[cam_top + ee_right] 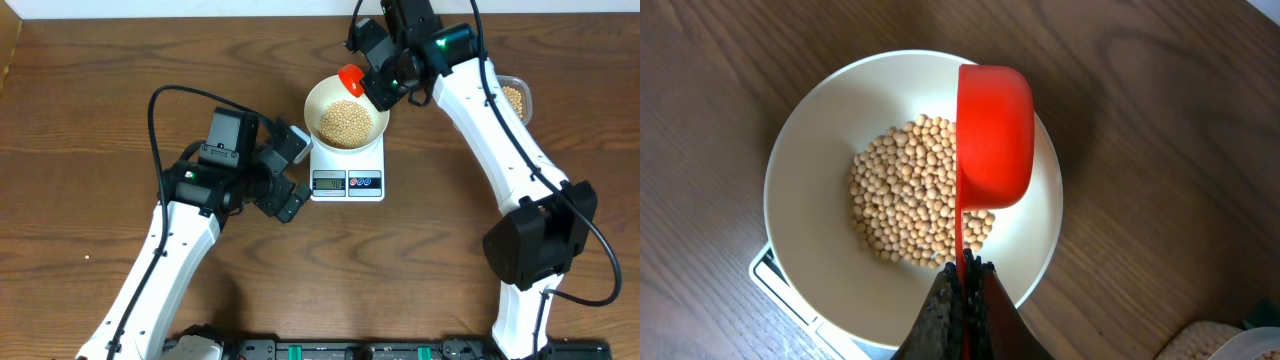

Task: Scoop item into bowl and weigh 50g on scale
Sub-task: 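Hold the tilted red scoop over the white bowl with the right gripper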

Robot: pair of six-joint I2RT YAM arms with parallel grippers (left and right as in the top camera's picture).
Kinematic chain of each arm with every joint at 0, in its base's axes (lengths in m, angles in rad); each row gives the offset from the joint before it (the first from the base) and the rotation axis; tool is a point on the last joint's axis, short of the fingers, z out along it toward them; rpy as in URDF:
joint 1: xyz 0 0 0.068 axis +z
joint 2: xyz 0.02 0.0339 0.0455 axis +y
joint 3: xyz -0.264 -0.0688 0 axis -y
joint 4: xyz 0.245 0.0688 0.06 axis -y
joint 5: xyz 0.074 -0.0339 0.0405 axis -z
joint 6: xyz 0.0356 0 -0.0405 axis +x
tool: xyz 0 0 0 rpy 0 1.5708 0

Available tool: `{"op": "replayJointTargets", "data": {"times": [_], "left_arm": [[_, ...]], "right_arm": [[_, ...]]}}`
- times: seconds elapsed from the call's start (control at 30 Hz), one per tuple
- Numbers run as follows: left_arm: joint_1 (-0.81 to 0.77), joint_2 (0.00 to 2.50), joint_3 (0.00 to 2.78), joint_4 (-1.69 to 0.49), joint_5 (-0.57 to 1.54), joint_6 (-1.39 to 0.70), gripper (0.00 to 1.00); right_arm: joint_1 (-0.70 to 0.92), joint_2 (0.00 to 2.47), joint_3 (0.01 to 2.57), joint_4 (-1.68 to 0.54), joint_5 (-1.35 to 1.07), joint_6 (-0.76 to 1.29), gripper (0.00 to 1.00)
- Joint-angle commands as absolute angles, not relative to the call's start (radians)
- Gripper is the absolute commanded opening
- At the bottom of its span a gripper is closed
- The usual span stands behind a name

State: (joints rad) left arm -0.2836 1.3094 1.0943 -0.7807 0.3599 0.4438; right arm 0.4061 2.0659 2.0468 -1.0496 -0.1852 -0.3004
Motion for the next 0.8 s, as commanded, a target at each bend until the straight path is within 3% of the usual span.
{"op": "replayJointTargets", "data": {"times": [0.0, 0.77], "left_arm": [[-0.286, 1.313, 1.103, -0.781, 0.35, 0.435, 0.95], [-0.286, 1.313, 1.104, -0.781, 0.35, 0.435, 0.95]], "right_arm": [[0.414, 2.033, 2.069, -1.048, -0.183, -0.328, 0.01], [0.414, 2.033, 2.069, -1.047, -0.182, -0.391, 0.01]]}}
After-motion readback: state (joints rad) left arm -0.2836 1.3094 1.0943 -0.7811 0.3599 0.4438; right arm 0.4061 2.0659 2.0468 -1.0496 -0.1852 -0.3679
